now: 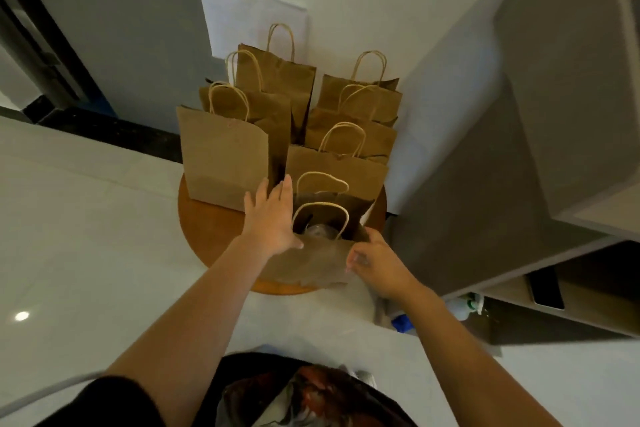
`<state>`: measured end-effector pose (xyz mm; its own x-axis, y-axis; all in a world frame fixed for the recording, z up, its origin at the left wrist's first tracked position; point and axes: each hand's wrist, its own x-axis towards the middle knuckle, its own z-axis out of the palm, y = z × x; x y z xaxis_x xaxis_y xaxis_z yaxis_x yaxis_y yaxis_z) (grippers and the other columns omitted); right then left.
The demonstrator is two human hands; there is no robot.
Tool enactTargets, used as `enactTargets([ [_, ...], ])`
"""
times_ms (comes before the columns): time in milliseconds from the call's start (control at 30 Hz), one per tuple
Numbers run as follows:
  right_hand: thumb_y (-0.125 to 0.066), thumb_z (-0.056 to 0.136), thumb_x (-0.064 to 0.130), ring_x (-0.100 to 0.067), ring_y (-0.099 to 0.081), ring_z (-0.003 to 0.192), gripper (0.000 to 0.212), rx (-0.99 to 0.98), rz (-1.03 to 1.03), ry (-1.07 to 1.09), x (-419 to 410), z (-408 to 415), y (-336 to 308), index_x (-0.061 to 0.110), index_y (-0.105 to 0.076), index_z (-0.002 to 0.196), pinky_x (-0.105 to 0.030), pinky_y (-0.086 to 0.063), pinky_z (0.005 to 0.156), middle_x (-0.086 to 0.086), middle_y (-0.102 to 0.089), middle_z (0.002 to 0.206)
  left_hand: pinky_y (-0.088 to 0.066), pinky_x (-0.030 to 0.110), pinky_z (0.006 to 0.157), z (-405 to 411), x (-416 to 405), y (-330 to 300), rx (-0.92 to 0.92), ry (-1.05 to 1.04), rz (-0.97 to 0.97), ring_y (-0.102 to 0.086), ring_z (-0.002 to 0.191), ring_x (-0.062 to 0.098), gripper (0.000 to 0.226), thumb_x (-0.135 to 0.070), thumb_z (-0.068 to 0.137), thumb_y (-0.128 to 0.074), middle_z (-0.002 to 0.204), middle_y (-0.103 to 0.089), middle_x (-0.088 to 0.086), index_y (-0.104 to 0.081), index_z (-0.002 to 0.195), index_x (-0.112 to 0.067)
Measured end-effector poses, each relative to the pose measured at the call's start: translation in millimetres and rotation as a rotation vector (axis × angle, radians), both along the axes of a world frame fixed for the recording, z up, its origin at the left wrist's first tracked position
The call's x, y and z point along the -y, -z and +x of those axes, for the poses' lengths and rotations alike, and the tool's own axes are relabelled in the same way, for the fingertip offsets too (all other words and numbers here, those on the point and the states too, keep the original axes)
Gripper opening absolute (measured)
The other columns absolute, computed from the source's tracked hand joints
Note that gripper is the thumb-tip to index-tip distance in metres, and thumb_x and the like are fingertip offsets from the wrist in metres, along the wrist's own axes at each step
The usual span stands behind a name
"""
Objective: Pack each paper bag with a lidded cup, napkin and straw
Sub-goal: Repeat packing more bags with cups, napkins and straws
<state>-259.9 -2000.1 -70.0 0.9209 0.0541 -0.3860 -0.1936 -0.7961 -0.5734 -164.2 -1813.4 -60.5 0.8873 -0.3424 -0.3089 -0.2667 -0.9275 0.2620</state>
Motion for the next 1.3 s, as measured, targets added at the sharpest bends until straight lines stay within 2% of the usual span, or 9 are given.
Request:
enactTargets([
  [100,-0.056,0.092,0.016,-0.015,-0.048,0.114,0.01,0.016,-0.02,0.018,1.3,11.7,4.7,0.019,-0.063,0.086,-0.025,-0.039,0.1,0.003,-0.049,0.12,-0.007,0.043,0.117,10.5,6.1,6.7,0.011,0.073,-0.122,-0.031,0.138,0.025,0.114,-0.038,0.076,-0.076,0.146,-0.04,0.006,0.008,0.151,-0.016],
  [200,-0.057,0.092,0.017,-0.01,-0.051,0.098,0.011,0.046,-0.058,0.04,7.8,23.3,9.4,0.024,-0.06,0.084,-0.029,-0.044,0.097,0.008,-0.054,0.099,-0.036,0.037,0.107,15.9,9.3,11.1,-0.029,0.097,-0.247,-0.059,0.108,0.017,0.103,-0.026,0.08,-0.074,0.115,-0.063,0.0,-0.001,0.151,-0.021],
  [367,-0.053,0.094,0.018,-0.012,-0.052,0.095,0.011,0.084,-0.114,0.099,2.3,34.7,14.6,0.024,-0.059,0.087,-0.023,-0.045,0.089,0.003,-0.056,0.102,-0.045,0.028,0.092,28.2,16.1,13.5,-0.108,0.143,-0.29,-0.057,0.109,0.019,0.045,-0.022,0.084,-0.069,0.122,-0.057,0.001,-0.057,0.128,-0.02],
  [533,-0.05,0.095,0.017,-0.012,-0.052,0.096,0.012,0.151,-0.125,0.142,-1.1,35.0,17.9,0.018,-0.062,0.095,-0.019,-0.042,0.087,0.0,-0.057,0.106,-0.049,0.032,0.091,34.1,21.2,14.4,-0.211,0.138,-0.32,-0.06,0.107,0.018,0.039,-0.019,0.083,-0.07,0.119,-0.063,0.0,-0.056,0.12,-0.021],
  [667,-0.055,0.093,0.015,-0.017,-0.045,0.109,0.013,0.271,-0.205,0.124,-1.1,35.4,22.5,0.016,-0.068,0.089,-0.035,-0.035,0.103,0.0,-0.058,0.106,-0.049,0.036,0.095,37.3,18.3,15.3,-0.259,0.166,-0.341,-0.062,0.103,0.015,0.049,-0.016,0.084,-0.069,0.111,-0.069,-0.001,-0.052,0.13,-0.02],
  [867,-0.058,0.092,0.021,-0.028,0.006,0.144,0.012,0.174,-0.304,0.023,1.7,38.7,12.8,0.02,-0.07,0.091,-0.048,0.002,0.116,0.0,-0.01,0.157,-0.047,0.026,0.085,39.5,16.0,19.3,-0.273,0.162,-0.362,-0.06,0.083,0.008,0.027,-0.015,0.082,-0.071,0.096,-0.072,0.002,-0.067,0.109,-0.014],
  [1033,-0.05,0.095,0.02,-0.024,-0.029,0.129,0.022,0.124,-0.568,-0.174,2.9,44.6,6.3,0.018,-0.063,0.113,-0.048,-0.005,0.116,-0.003,-0.045,0.131,-0.05,0.029,0.083,38.5,13.2,24.4,-0.26,0.106,-0.395,-0.064,0.083,0.011,0.018,-0.019,0.084,-0.07,0.089,-0.072,0.0,-0.069,0.102,-0.017],
  [1167,-0.048,0.096,0.015,-0.02,-0.042,0.112,0.02,0.161,-0.558,-0.137,-2.2,49.7,8.1,0.014,-0.06,0.113,-0.032,-0.031,0.102,-0.005,-0.051,0.121,-0.051,0.029,0.082,37.9,13.6,28.0,-0.227,0.081,-0.384,-0.064,0.086,0.012,0.017,-0.022,0.086,-0.068,0.093,-0.07,-0.002,-0.068,0.103,-0.02],
  [1300,-0.048,0.096,0.016,-0.021,-0.04,0.111,0.02,0.273,-0.531,-0.126,-6.3,50.0,0.7,0.013,-0.06,0.113,-0.031,-0.033,0.097,-0.004,-0.048,0.122,-0.049,0.027,0.079,43.0,13.7,26.5,-0.237,0.088,-0.387,-0.062,0.086,0.014,0.013,-0.021,0.088,-0.065,0.091,-0.067,0.0,-0.072,0.098,-0.017],
])
